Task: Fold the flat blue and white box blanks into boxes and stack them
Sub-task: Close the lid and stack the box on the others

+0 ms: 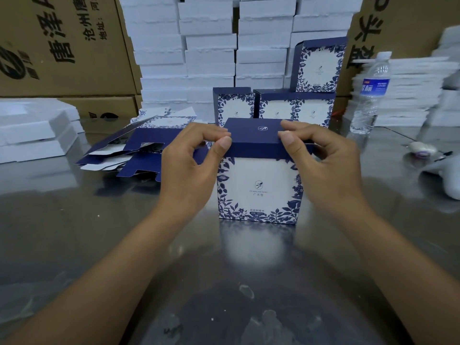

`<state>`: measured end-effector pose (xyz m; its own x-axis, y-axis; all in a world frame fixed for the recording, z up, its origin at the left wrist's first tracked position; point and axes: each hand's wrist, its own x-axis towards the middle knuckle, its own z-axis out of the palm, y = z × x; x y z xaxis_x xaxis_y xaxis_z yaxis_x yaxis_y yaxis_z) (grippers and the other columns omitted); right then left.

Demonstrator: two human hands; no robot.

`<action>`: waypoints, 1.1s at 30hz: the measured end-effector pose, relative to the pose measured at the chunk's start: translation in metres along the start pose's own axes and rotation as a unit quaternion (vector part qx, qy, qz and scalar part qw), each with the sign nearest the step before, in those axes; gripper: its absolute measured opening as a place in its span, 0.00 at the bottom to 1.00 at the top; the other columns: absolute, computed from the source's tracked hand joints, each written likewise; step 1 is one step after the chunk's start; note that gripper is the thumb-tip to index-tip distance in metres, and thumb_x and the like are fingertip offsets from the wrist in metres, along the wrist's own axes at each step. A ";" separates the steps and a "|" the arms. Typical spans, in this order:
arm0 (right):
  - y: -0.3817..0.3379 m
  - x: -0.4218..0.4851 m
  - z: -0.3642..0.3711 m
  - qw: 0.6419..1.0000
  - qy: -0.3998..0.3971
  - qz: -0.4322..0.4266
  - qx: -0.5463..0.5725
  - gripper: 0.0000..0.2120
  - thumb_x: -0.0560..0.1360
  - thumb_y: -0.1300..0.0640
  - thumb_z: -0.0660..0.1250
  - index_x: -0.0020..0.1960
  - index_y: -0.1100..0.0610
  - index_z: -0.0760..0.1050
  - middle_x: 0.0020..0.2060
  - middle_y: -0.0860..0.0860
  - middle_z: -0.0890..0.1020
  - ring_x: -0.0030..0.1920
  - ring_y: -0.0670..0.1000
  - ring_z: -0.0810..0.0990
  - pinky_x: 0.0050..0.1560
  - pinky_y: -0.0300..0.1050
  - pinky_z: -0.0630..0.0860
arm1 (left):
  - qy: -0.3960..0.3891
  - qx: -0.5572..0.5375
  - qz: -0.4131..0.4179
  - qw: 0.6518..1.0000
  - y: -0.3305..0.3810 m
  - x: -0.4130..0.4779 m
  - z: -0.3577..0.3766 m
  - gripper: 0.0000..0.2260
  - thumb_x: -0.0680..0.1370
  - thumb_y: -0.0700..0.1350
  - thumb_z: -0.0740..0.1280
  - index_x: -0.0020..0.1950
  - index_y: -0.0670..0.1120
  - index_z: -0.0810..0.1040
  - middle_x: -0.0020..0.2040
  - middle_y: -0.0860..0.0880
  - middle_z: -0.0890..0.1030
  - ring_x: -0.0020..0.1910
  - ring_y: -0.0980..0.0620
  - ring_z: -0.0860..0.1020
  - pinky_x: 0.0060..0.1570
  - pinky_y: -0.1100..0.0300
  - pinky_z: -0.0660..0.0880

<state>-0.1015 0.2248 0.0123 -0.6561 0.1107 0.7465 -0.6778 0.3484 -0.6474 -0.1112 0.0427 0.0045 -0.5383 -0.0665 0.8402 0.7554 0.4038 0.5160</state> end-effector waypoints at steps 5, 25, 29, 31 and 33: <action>0.002 0.001 -0.001 1.000 -0.006 0.012 0.013 0.05 0.76 0.52 0.65 0.46 0.47 0.79 0.50 0.44 0.81 0.56 0.41 0.78 0.60 0.51 0.74 | -0.023 -0.007 -0.017 1.000 -0.003 0.000 0.000 0.07 0.80 0.38 0.61 0.51 0.48 0.77 0.49 0.58 0.79 0.52 0.61 0.76 0.53 0.67 0.71; 0.016 0.003 -0.001 0.998 0.059 0.031 0.012 0.09 0.78 0.50 0.61 0.43 0.43 0.79 0.42 0.34 0.82 0.47 0.37 0.79 0.48 0.33 0.73 | 0.002 -0.068 -0.112 0.991 -0.005 -0.002 0.003 0.10 0.78 0.44 0.66 0.45 0.60 0.78 0.48 0.54 0.76 0.43 0.61 0.77 0.47 0.64 0.73; 0.014 -0.003 0.002 0.976 0.079 -0.113 -0.167 0.09 0.76 0.52 0.64 0.51 0.56 0.79 0.48 0.46 0.78 0.52 0.51 0.76 0.56 0.36 0.69 | -0.029 -0.184 -0.230 0.955 0.001 -0.004 0.010 0.12 0.79 0.45 0.64 0.43 0.62 0.80 0.41 0.42 0.74 0.41 0.48 0.72 0.43 0.58 0.74; 0.016 -0.010 0.008 0.966 0.060 -0.129 -0.217 0.12 0.75 0.50 0.66 0.55 0.56 0.78 0.57 0.52 0.73 0.59 0.54 0.72 0.60 0.45 0.70 | -0.026 -0.215 -0.253 0.943 0.005 -0.004 0.011 0.11 0.79 0.44 0.65 0.44 0.59 0.81 0.40 0.43 0.75 0.39 0.50 0.73 0.44 0.57 0.75; 0.019 -0.014 0.010 0.973 0.059 -0.082 -0.206 0.14 0.73 0.49 0.69 0.57 0.52 0.77 0.65 0.54 0.66 0.65 0.54 0.68 0.64 0.49 0.70 | -0.035 -0.226 -0.251 0.940 0.010 -0.005 0.012 0.09 0.79 0.42 0.65 0.46 0.56 0.80 0.34 0.50 0.76 0.35 0.56 0.74 0.43 0.60 0.77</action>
<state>-0.1085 0.2207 -0.0119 -0.4910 0.1187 0.8630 -0.5642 0.7115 -0.4188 -0.1056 0.0582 0.0029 -0.8814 -0.0780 0.4659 0.4717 -0.0927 0.8769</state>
